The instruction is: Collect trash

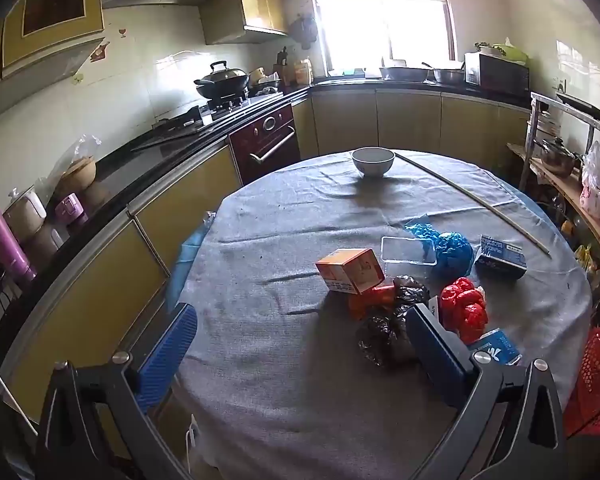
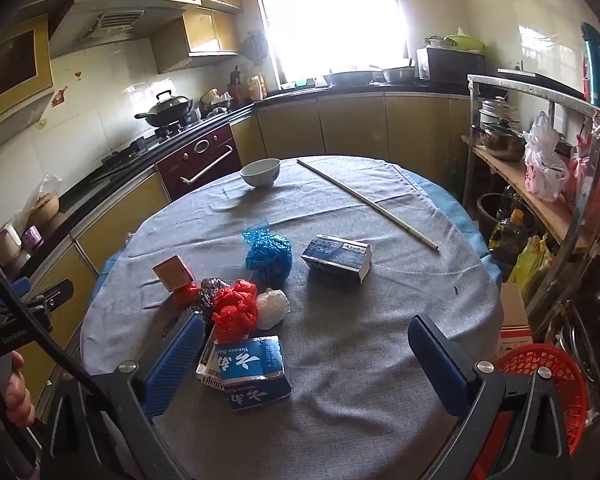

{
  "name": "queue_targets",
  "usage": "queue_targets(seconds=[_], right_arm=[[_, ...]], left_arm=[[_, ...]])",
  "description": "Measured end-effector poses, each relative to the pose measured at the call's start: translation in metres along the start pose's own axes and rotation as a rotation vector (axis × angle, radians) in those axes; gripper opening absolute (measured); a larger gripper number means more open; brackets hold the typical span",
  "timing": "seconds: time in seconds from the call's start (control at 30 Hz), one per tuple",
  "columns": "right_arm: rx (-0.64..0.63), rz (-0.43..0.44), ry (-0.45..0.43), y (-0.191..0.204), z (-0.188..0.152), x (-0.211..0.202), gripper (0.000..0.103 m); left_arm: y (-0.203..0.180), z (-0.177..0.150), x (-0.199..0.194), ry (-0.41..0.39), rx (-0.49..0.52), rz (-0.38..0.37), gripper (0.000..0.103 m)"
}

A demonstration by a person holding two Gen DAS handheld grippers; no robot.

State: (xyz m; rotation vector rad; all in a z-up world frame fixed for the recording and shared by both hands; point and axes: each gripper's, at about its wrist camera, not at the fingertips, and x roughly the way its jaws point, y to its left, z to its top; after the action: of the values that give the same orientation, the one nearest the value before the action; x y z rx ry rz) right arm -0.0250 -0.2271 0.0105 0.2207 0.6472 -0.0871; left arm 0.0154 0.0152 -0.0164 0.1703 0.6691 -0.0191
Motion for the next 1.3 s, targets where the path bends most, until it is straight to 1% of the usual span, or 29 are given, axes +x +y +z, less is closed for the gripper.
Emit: queue_targets(seconds=[0.23,0.33,0.4,0.63,0.83,1.1,1.3], right_arm=[[-0.001,0.009,0.008,0.005,-0.005,0.002,0.103],[0.002,0.018,0.024,0.006,-0.002,0.006,0.103],[-0.004,0.020,0.017,0.008,-0.004,0.007,0.103],[-0.007,0.030,0.034,0.012,-0.004,0.011,0.103],[-0.003,0.044,0.019,0.016,-0.004,0.011,0.103],[-0.028,0.017,0.024,0.017,-0.004,0.012,0.103],[-0.028,0.019,0.027,0.018,-0.004,0.012,0.103]], left_arm=[[0.001,-0.001,0.001,0.003,0.000,-0.003,0.103],[0.001,-0.001,0.002,0.004,0.000,-0.005,0.103],[0.001,-0.001,0.003,0.006,-0.001,-0.005,0.103],[0.003,-0.002,0.006,0.009,-0.002,-0.009,0.103],[0.004,-0.002,0.007,0.008,-0.002,-0.013,0.103],[0.003,-0.002,0.006,0.010,0.000,-0.026,0.103],[0.004,-0.001,0.005,0.011,0.003,-0.033,0.103]])
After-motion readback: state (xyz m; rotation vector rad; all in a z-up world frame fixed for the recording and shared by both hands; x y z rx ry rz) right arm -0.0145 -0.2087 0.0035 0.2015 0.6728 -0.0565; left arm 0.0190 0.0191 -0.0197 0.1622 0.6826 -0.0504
